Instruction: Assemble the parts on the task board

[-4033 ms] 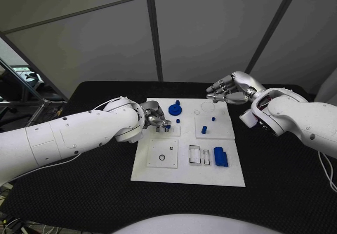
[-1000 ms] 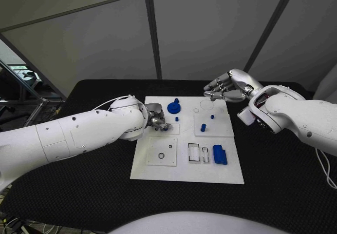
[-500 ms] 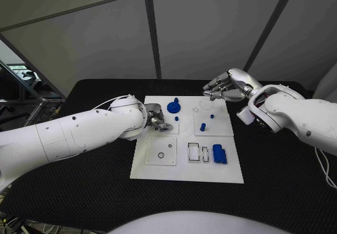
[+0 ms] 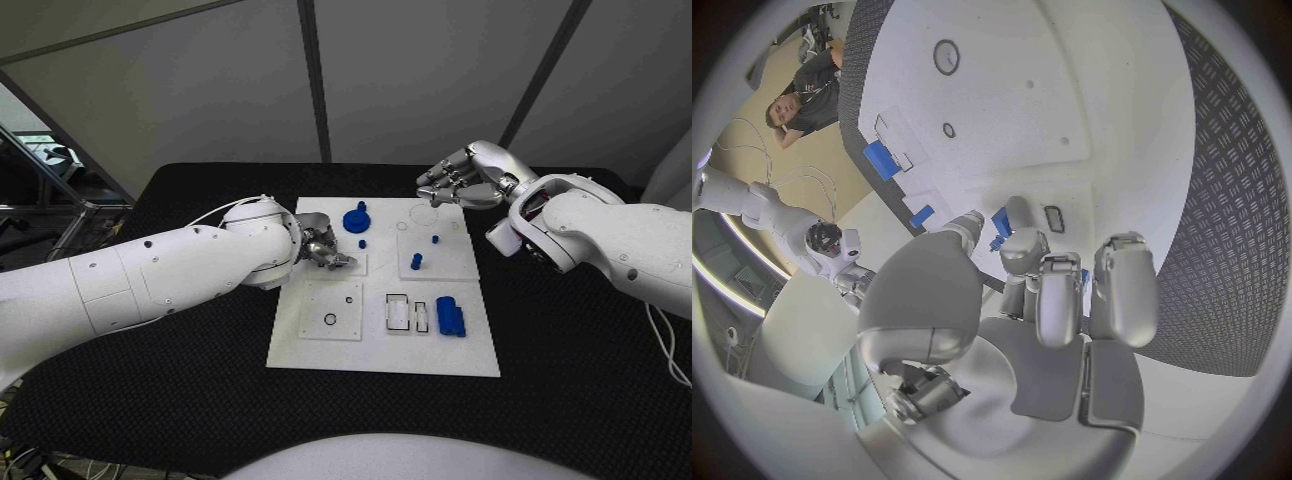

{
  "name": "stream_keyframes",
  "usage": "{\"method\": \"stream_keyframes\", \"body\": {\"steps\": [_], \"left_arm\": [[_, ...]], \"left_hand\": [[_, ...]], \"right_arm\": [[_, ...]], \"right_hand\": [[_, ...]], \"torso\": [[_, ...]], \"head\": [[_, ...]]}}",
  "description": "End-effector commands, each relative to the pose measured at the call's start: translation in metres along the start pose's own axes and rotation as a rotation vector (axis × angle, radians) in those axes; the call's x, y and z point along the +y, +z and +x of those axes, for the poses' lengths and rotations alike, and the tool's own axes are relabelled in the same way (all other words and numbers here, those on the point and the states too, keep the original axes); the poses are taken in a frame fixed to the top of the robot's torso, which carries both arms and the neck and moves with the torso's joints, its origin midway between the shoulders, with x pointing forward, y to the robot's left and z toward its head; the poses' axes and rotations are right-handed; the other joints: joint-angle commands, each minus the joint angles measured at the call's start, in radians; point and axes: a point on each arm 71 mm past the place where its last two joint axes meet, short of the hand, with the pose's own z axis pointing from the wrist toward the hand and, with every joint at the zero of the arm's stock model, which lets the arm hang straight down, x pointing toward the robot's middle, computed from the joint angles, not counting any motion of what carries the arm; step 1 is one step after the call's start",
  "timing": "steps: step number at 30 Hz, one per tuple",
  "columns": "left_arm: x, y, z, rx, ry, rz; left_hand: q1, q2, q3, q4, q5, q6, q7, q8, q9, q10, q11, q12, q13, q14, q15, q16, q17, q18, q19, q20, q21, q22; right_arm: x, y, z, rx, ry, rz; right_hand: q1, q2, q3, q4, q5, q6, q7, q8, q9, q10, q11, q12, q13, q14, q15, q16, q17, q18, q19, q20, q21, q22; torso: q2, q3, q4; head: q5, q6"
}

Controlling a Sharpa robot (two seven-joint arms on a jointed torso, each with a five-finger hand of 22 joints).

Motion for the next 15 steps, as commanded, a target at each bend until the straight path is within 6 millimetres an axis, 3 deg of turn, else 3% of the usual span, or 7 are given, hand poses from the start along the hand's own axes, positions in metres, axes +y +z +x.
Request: {"method": "stream_keyframes", "body": {"steps": [1,15], "left_arm": [[-0.002,-0.003,-0.006,-0.013,-0.006,0.005],[-0.004,-0.018,-0.039,-0.033,0.005,0.021]], "left_hand": [[-0.011,0.002,-0.019,0.002,0.001,0.005,0.0,-0.001,0.003,0.001,-0.001,-0.004,-0.003,0.097,-0.007,0.002,0.24,-0.003,0.007,0.0,-0.002,0.027],[0.007,0.01,-0.06,-0.001,0.004,-0.006,0.004,-0.008,0.003,-0.019,0.003,-0.031,-0.034,0.093,-0.005,-0.008,0.226,0.001,-0.003,0.001,-0.017,0.01]], "right_arm": [[0.001,0.0,-0.001,0.002,-0.001,-0.007],[-0.001,0.0,-0.002,-0.003,-0.003,-0.002]], "right_hand": [[-0.008,0.0,-0.007,0.001,0.005,-0.005,0.003,-0.003,0.0,-0.007,0.0,0.002,-0.001,0.005,0.001,-0.007,-0.001,0.013,0.006,-0.002,-0.003,-0.001],[-0.012,-0.002,-0.011,0.003,0.005,-0.008,0.004,-0.004,0.0,-0.009,0.001,0.002,-0.001,0.003,0.002,-0.008,-0.002,0.013,0.006,-0.001,-0.006,-0.003]], "torso": [[0.0,0.0006,0.0],[0.0,0.001,-0.0003]], "head": [[0.0,0.0],[-0.002,-0.001]]}}
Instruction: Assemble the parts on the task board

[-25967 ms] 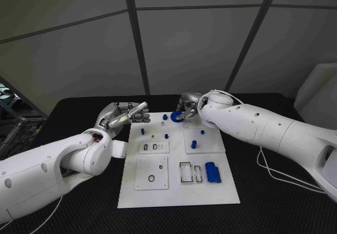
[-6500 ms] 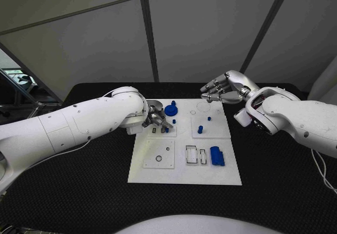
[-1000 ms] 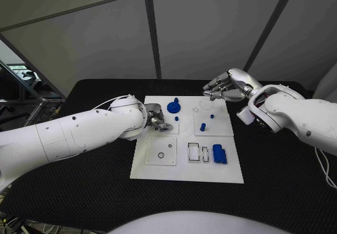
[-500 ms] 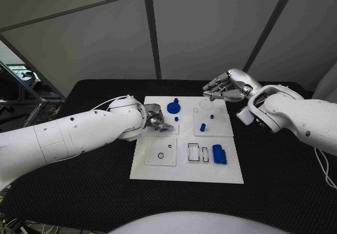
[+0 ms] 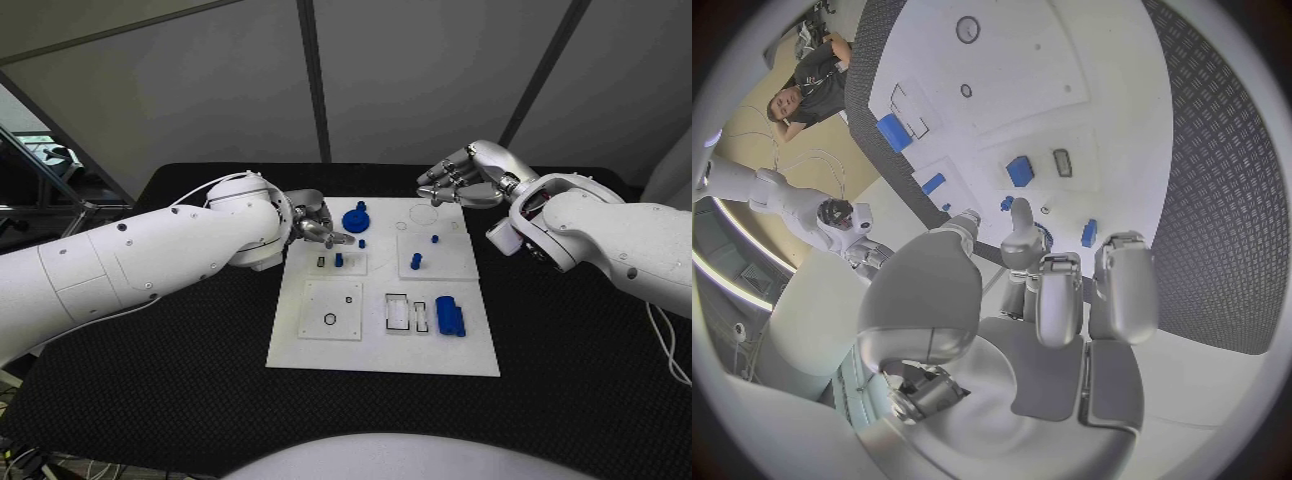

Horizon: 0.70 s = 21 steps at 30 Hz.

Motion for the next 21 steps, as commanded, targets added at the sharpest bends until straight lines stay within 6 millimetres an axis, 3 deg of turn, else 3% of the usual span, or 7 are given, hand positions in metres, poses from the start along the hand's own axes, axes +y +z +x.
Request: {"method": "stream_keyframes", "body": {"steps": [1,12,16,21], "left_arm": [[-0.001,-0.002,-0.005,0.03,0.029,-0.005],[0.001,0.005,-0.038,0.02,0.057,-0.042],[0.006,0.017,-0.047,0.031,0.06,-0.075],[0.013,0.027,-0.052,0.042,0.059,-0.111]], "left_hand": [[0.014,0.009,-0.013,0.0,0.004,-0.009,0.005,-0.006,0.001,-0.014,0.002,-0.015,-0.014,0.092,-0.004,-0.009,0.223,0.002,-0.004,0.002,-0.009,0.008],[0.061,0.043,-0.074,0.0,0.007,-0.053,0.031,-0.058,-0.031,-0.061,0.023,-0.069,-0.078,0.088,0.013,-0.02,0.209,0.008,-0.021,0.017,-0.038,-0.019],[0.062,0.046,-0.079,0.0,0.007,-0.052,0.031,-0.061,-0.035,-0.063,0.024,-0.071,-0.082,0.088,0.014,-0.02,0.209,0.009,-0.023,0.018,-0.041,-0.022],[0.062,0.047,-0.08,0.001,0.007,-0.051,0.032,-0.062,-0.036,-0.064,0.024,-0.073,-0.084,0.088,0.014,-0.02,0.208,0.01,-0.024,0.018,-0.042,-0.023]], "right_arm": [[0.001,0.001,-0.001,0.0,-0.001,-0.007],[0.001,0.001,-0.001,-0.002,0.0,-0.004],[0.001,0.002,0.0,-0.001,0.0,-0.004],[0.002,0.002,0.0,-0.002,0.001,-0.004]], "right_hand": [[-0.012,-0.002,-0.008,0.0,0.005,-0.004,0.0,-0.004,0.0,-0.009,0.001,0.002,-0.001,0.003,0.002,-0.004,-0.002,0.013,0.006,-0.001,-0.006,-0.001],[-0.012,-0.002,-0.008,0.0,0.005,-0.004,0.0,-0.004,0.0,-0.009,0.001,0.002,-0.001,0.003,0.002,-0.004,-0.002,0.013,0.006,-0.001,-0.006,-0.001],[-0.012,-0.002,-0.008,0.0,0.005,-0.004,0.0,-0.004,0.0,-0.009,0.001,0.002,-0.001,0.003,0.002,-0.004,-0.002,0.013,0.006,-0.001,-0.006,-0.001],[-0.013,-0.002,-0.009,0.0,0.005,-0.005,0.001,-0.004,0.0,-0.009,0.002,0.002,-0.001,0.003,0.002,-0.005,-0.002,0.013,0.007,-0.001,-0.007,-0.002]], "torso": [[0.0,0.0001,-0.0004],[0.0,0.0001,-0.0005],[0.002,0.0013,-0.0029],[0.002,0.0005,-0.0015]], "head": [[0.0,0.0],[-0.003,0.005],[-0.001,0.006],[-0.004,0.008]]}}
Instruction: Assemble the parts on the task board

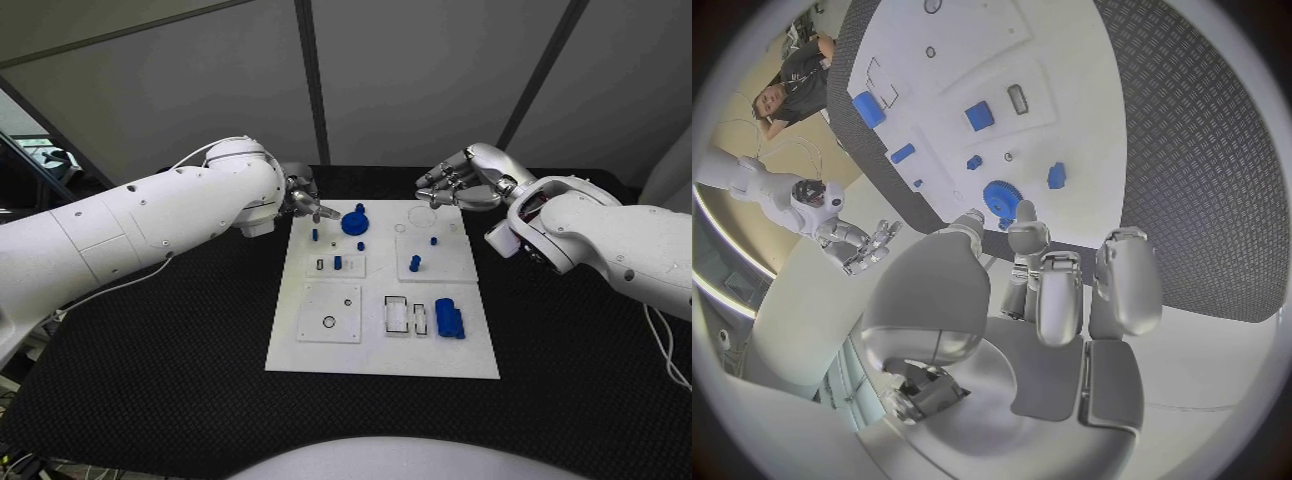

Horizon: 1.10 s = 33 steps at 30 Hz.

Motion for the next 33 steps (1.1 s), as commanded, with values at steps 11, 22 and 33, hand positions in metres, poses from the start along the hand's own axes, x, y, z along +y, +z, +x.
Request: {"method": "stream_keyframes", "body": {"steps": [11,22,33], "left_arm": [[0.018,0.019,0.001,0.071,0.026,-0.077],[0.022,0.027,0.001,0.074,0.018,-0.099],[0.021,0.034,0.005,0.092,0.02,-0.105]], "left_hand": [[0.01,0.009,-0.013,-0.003,0.007,0.0,0.003,-0.007,-0.007,-0.014,0.002,-0.009,-0.007,0.086,0.009,-0.009,0.204,0.012,-0.012,0.004,-0.009,-0.009],[0.016,0.015,-0.016,-0.003,0.008,0.005,0.003,-0.007,-0.01,-0.016,0.002,-0.011,-0.009,0.086,0.009,-0.01,0.203,0.012,-0.013,0.005,-0.011,-0.009],[0.03,0.021,-0.021,-0.006,0.009,0.009,0.003,-0.008,-0.014,-0.018,0.002,-0.011,-0.011,0.086,0.009,-0.009,0.204,0.012,-0.014,0.006,-0.012,-0.01]], "right_arm": [[0.002,0.001,0.0,-0.001,0.001,-0.006],[0.003,0.003,0.002,0.001,0.002,-0.008],[0.004,0.004,0.003,0.004,0.003,-0.012]], "right_hand": [[-0.009,0.003,-0.004,0.0,0.005,-0.005,0.001,-0.004,0.0,-0.006,-0.002,0.002,-0.001,0.003,0.002,-0.005,-0.001,0.013,0.007,-0.001,-0.007,-0.001],[-0.009,0.003,-0.004,0.0,0.005,-0.005,0.001,-0.004,0.0,-0.006,-0.002,0.002,-0.001,0.003,0.002,-0.005,-0.001,0.013,0.007,-0.001,-0.007,-0.001],[-0.008,0.005,-0.003,-0.001,0.006,-0.005,0.0,-0.004,0.0,-0.006,-0.002,0.002,-0.001,0.003,0.002,-0.005,-0.001,0.013,0.008,-0.001,-0.008,-0.002]], "torso": [[-0.001,-0.0012,0.002],[-0.001,0.0003,0.001],[-0.001,-0.0002,0.0005]], "head": [[-0.003,-0.002],[0.001,-0.004],[-0.001,-0.007]]}}
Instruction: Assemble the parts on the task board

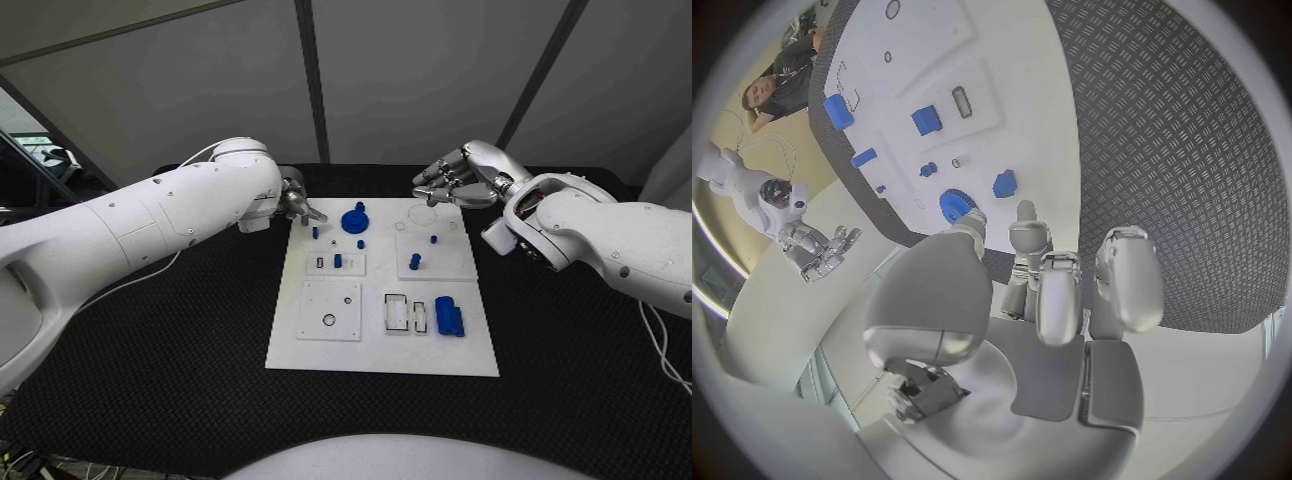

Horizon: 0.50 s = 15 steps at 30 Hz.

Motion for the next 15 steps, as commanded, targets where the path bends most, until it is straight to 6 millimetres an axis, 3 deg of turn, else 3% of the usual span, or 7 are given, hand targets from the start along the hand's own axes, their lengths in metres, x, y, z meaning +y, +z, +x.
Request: {"method": "stream_keyframes", "body": {"steps": [1,15], "left_arm": [[-0.0012,0.0012,0.0015,0.019,0.01,0.011],[-0.0034,0.003,0.0045,0.042,0.022,0.014]], "left_hand": [[0.013,0.004,-0.005,0.0,0.004,0.006,-0.001,-0.005,-0.002,-0.008,-0.002,-0.005,-0.002,0.086,0.009,-0.004,0.204,0.012,-0.007,-0.001,-0.005,-0.002],[0.034,0.012,-0.01,-0.003,0.004,0.01,-0.002,-0.005,-0.007,-0.009,-0.002,-0.004,-0.003,0.086,0.009,-0.003,0.205,0.012,-0.007,-0.001,-0.006,-0.001]], "right_arm": [[0.0016,0.0006,-0.0004,0.0,0.0,-0.008],[0.002,0.001,0.0004,0.003,0.001,-0.008]], "right_hand": [[-0.008,0.005,-0.003,-0.001,0.006,-0.005,0.0,-0.004,0.0,-0.006,-0.002,0.002,-0.001,0.003,0.002,-0.005,-0.001,0.013,0.008,-0.001,-0.004,-0.001],[-0.008,0.005,-0.003,-0.001,0.006,-0.005,0.0,-0.004,0.0,-0.006,-0.002,0.002,-0.001,0.003,0.002,-0.005,-0.001,0.013,0.008,-0.001,-0.004,-0.001]], "torso": [[0.0,0.0004,-0.0007],[-0.001,0.0007,-0.0001]], "head": [[0.0,-0.001],[0.003,-0.003]]}}
